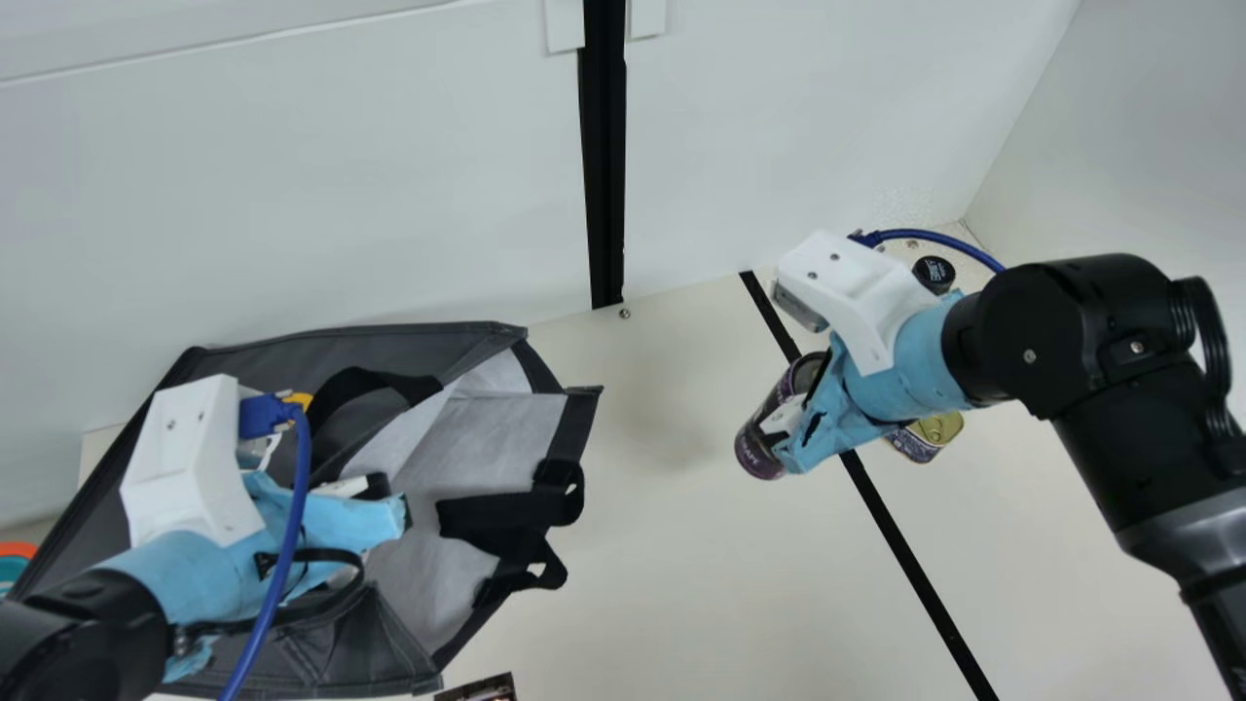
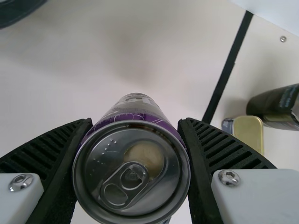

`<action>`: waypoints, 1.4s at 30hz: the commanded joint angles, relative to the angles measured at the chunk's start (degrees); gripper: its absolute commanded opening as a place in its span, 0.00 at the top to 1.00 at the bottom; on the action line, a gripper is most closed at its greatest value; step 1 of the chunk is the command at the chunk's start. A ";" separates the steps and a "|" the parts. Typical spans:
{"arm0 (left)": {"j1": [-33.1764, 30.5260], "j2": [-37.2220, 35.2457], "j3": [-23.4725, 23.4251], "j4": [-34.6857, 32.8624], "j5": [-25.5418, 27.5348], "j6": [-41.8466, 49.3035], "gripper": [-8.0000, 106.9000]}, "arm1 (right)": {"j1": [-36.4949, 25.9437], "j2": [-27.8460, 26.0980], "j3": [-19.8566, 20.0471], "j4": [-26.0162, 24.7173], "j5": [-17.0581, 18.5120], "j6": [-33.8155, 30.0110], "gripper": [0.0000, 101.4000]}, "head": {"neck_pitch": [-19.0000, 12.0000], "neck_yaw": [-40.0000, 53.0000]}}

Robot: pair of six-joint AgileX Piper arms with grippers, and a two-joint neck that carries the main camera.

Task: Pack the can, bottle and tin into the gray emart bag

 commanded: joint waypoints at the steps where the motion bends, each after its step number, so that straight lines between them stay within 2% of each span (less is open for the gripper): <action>1: 0.00 0.00 0.00 0.00 0.00 0.00 0.84 | 0.44 -0.02 0.11 0.79 0.04 -0.46 1.00 | -1.30 -0.05; 13: 0.00 0.00 0.00 0.00 0.00 0.00 0.84 | 3.79 -0.52 1.47 4.19 0.04 -2.37 1.00 | -1.30 -0.05; 24: 0.00 0.00 0.00 0.00 0.00 0.00 0.84 | 5.82 -1.49 2.73 9.32 0.04 -4.58 1.00 | -1.30 -0.05; 42: 0.00 0.00 0.00 0.00 0.00 0.00 0.84 | 4.00 -3.44 1.39 19.64 0.04 -10.45 1.00 | -1.30 -0.05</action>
